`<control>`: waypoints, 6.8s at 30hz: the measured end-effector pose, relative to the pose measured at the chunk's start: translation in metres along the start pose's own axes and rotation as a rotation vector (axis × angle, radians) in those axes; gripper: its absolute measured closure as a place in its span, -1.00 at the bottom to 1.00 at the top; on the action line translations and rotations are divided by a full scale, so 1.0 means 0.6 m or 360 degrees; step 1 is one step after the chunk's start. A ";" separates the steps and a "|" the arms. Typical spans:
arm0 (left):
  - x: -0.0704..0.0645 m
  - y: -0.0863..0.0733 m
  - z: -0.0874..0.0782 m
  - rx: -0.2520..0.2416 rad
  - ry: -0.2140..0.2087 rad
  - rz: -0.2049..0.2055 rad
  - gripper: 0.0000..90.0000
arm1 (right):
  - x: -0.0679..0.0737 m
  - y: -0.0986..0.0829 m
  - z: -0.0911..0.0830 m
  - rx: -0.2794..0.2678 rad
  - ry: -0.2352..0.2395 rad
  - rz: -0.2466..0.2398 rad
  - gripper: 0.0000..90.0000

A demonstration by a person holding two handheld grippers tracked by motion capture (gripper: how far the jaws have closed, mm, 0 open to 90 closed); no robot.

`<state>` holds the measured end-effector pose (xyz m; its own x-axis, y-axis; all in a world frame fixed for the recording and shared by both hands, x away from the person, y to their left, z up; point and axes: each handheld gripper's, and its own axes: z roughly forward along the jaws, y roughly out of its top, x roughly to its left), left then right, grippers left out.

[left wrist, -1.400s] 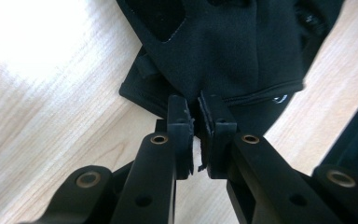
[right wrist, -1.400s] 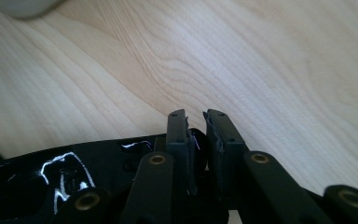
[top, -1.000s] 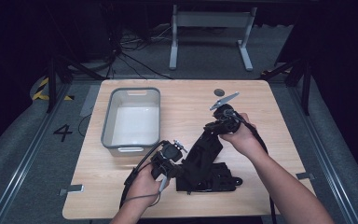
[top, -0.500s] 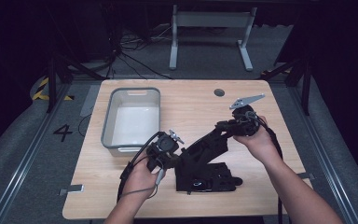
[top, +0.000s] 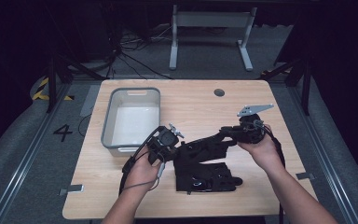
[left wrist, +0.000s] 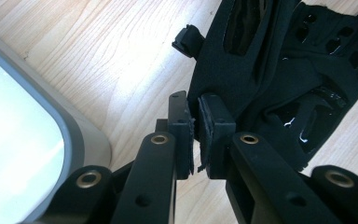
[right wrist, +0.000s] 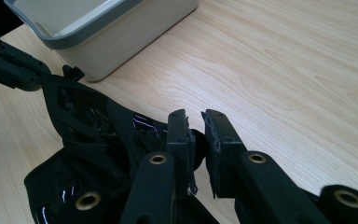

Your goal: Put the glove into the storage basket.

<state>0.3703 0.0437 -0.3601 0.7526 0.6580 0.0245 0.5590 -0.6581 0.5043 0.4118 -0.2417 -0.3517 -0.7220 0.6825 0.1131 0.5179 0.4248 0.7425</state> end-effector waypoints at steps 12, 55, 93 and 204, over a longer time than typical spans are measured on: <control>0.001 0.008 0.017 0.0010 0.0044 0.0034 0.87 | -0.002 -0.016 0.002 -0.0033 -0.0044 -0.0005 0.80; -0.052 -0.025 0.021 0.0435 -0.0472 0.0170 0.33 | 0.082 -0.162 -0.047 0.0195 0.0201 -0.0056 0.66; -0.063 0.017 0.023 0.0001 -0.0394 0.0107 0.26 | -0.012 -0.200 -0.092 0.0143 -0.0095 0.0118 0.55; -0.061 0.035 0.004 0.0021 -0.0326 0.0021 0.48 | -0.027 -0.219 -0.067 0.0137 0.0035 0.0230 0.46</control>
<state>0.3552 0.0049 -0.3527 0.8142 0.5620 -0.1456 0.5520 -0.6718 0.4939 0.3369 -0.3323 -0.4249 -0.6466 0.7275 0.2295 0.6536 0.3732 0.6584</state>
